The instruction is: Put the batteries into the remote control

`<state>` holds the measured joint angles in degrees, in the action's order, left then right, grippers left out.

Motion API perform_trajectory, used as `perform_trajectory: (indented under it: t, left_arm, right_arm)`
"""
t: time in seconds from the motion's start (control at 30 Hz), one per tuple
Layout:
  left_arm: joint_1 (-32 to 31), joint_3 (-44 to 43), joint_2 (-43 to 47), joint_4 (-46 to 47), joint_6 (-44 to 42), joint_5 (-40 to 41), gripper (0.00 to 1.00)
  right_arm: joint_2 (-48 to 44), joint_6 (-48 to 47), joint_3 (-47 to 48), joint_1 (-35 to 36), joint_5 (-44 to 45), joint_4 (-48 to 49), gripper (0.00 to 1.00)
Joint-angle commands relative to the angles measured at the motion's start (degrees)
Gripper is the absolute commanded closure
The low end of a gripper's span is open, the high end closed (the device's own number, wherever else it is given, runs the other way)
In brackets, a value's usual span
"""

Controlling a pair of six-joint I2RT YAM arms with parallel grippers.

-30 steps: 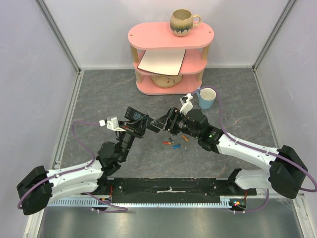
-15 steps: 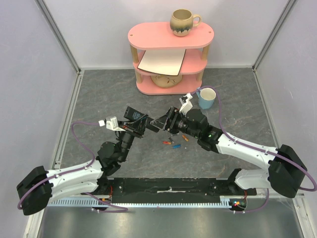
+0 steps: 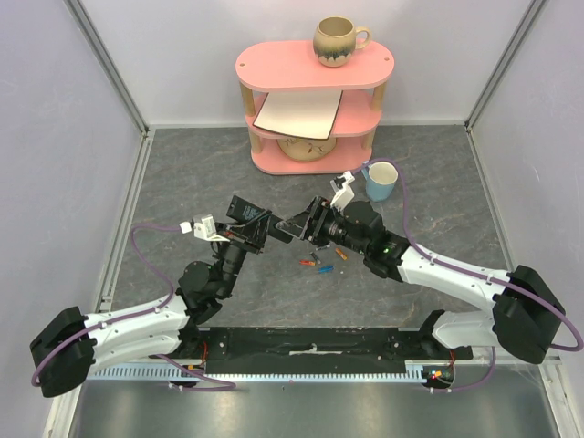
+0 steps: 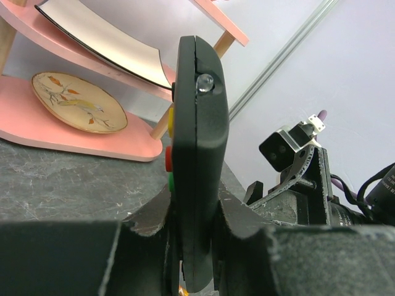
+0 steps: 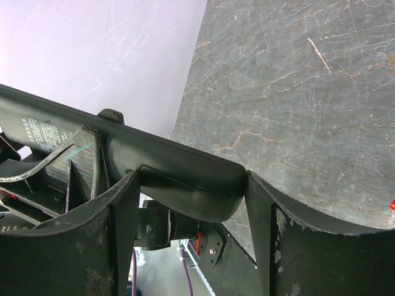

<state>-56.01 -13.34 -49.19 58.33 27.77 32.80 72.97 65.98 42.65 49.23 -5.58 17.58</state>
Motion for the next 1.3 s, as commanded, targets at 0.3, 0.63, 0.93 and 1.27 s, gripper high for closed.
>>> perform_trajectory:
  t: [0.3,0.63,0.93,1.27]
  left_arm:
    - [-0.3,-0.3,1.2,4.3,4.5,1.2,0.98]
    - [-0.3,-0.4,1.1,3.7,4.8,1.2,0.98]
    - [-0.4,-2.9,0.5,-1.4,1.9,-0.4,0.98]
    - [-0.3,-4.8,-1.2,-3.3,-0.9,-1.2,0.98]
  right_arm:
    - [-1.0,1.1,-2.9,-0.1,-2.0,7.6,1.00]
    - [-1.3,0.9,-3.1,-0.1,-3.5,9.6,0.98]
    - [-2.9,0.3,-1.3,0.0,-1.3,4.8,0.37]
    - [-1.9,-1.8,2.8,0.0,-0.7,-1.7,0.10]
